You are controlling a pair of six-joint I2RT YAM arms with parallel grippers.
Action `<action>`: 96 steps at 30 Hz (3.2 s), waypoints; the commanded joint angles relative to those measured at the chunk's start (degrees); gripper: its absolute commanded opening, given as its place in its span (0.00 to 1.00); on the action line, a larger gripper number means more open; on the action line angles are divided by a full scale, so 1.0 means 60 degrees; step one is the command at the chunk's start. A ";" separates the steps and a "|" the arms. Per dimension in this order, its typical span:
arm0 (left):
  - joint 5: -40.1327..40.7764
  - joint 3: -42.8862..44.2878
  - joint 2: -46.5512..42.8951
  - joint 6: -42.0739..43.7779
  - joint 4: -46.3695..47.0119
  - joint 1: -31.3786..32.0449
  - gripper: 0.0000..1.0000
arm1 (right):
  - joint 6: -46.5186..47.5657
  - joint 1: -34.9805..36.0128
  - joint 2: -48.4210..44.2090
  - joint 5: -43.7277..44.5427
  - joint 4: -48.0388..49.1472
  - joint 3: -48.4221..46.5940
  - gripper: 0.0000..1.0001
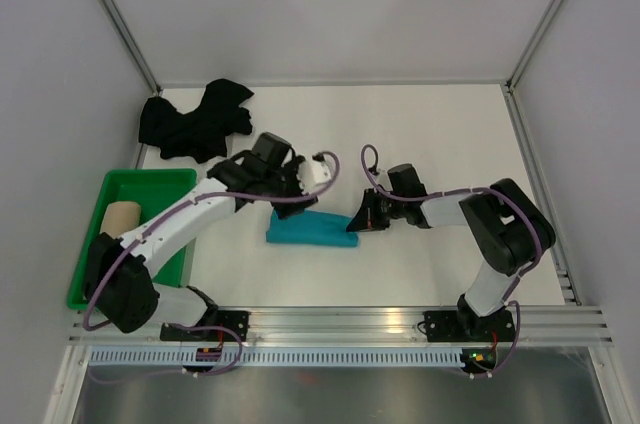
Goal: Roll the t-shirts
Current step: Roll the tshirt, then place the rolled tshirt into the container
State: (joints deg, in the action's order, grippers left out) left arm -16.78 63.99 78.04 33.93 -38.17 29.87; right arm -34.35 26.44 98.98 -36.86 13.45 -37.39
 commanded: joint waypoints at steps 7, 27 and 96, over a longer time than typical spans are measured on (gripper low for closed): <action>0.2664 -0.1114 0.1245 0.2650 0.1307 0.3282 0.77 | 0.0569 -0.0041 0.0495 0.0006 -0.0616 -0.0536 0.06; 0.3557 -0.1978 0.3546 0.2006 0.2378 0.3606 0.55 | 0.1505 -0.0055 0.0482 0.0313 -0.2035 -0.1532 0.34; 0.8582 -0.4804 -0.0908 0.0511 0.3359 -0.6677 0.04 | 0.2795 -0.1418 -0.1717 0.1149 -0.3531 -0.1196 0.49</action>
State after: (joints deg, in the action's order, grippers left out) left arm 32.91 36.99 71.83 39.22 -22.94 -9.61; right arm -18.94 18.52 89.80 -28.69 -7.86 -44.69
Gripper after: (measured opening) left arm 0.403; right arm 0.489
